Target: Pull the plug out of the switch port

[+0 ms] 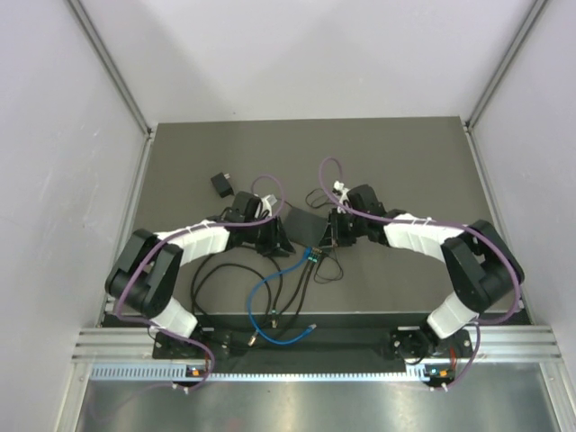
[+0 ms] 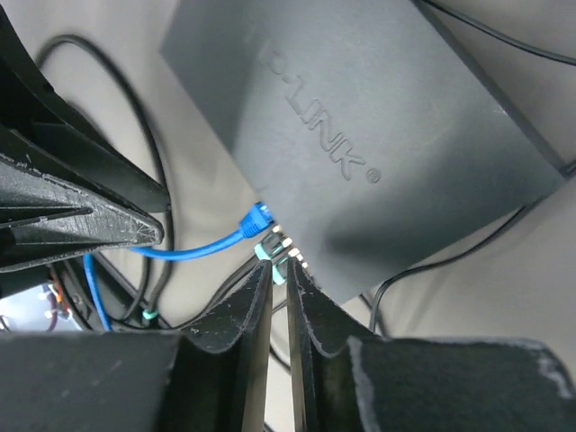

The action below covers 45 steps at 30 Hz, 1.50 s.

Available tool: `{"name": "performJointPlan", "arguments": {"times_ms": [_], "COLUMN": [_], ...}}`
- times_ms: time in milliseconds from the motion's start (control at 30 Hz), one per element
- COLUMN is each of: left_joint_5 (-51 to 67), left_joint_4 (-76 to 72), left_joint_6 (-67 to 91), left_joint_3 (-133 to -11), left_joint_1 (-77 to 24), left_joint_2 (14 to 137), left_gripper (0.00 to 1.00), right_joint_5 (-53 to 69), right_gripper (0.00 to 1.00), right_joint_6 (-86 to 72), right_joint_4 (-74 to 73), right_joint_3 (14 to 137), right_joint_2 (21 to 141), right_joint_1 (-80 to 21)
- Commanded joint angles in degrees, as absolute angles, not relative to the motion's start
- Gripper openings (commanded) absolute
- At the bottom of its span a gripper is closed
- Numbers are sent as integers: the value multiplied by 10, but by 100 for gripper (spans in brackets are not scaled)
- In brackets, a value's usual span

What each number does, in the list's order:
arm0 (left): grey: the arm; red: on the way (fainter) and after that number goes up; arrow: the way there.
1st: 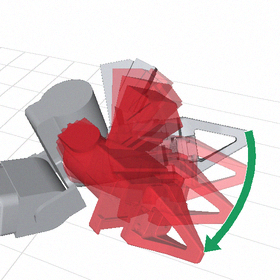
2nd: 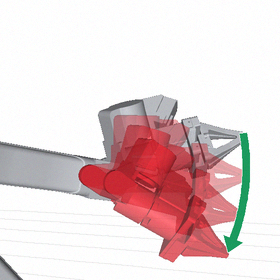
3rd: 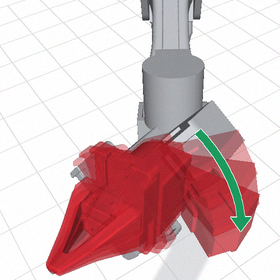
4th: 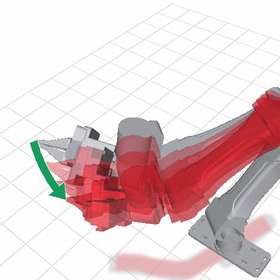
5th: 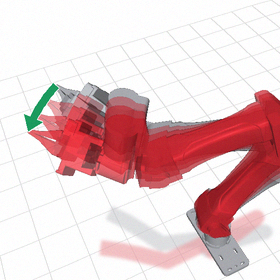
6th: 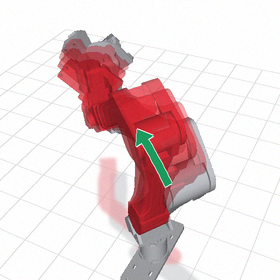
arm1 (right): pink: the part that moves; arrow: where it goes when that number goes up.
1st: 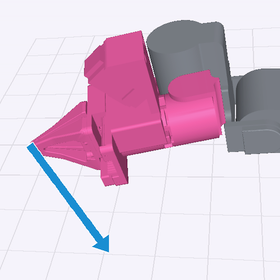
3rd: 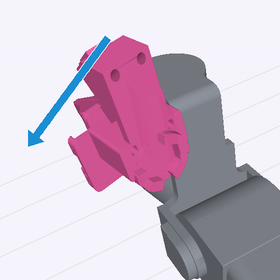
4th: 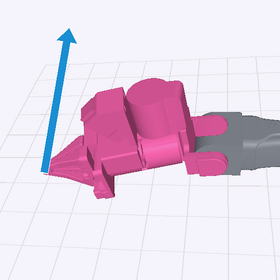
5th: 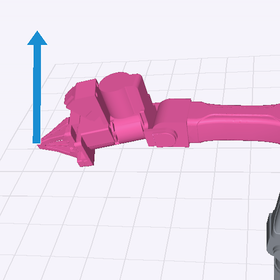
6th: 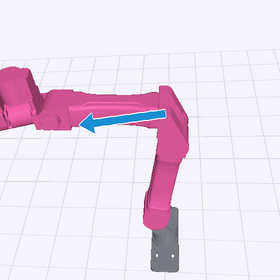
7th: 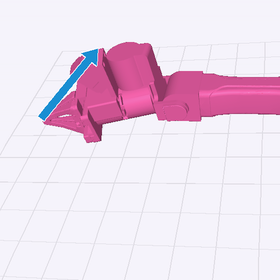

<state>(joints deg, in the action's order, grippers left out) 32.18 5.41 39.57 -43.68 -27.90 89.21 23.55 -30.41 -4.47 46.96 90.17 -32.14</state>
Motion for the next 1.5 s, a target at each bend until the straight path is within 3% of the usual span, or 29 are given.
{"name": "performJointPlan", "arguments": {"times_ms": [0, 167, 300, 767, 967, 1133, 1233, 1467], "left_joint_5": [330, 300, 301, 219, 99, 31, 45, 112], "left_joint_4": [4, -46, -51, 53, 131, 166, 178, 169], "left_joint_6": [415, 450, 456, 408, 381, 359, 353, 355], "left_joint_3": [-439, -424, -432, -468, -514, -561, -598, -642], "left_joint_1": [-286, -287, -287, -287, -283, -259, -244, -235], "left_joint_2": [906, 906, 925, 872, 837, 852, 888, 958], "left_gripper": [37, 50, 51, 50, 50, 46, 40, 39], "right_joint_5": [245, 244, 244, 239, 231, 202, 167, 146], "right_gripper": [12, 14, 14, 16, 16, 17, 20, 32], "right_joint_6": [-292, -284, -280, -254, -233, -221, -212, -198], "right_joint_4": [-4, 10, 7, 2, -41, -68, -107, -152], "right_joint_3": [499, 504, 510, 524, 565, 565, 570, 554], "right_joint_2": [921, 944, 953, 998, 1040, 987, 949, 897], "right_joint_1": [-324, -323, -323, -298, -290, -286, -283, -262]}}
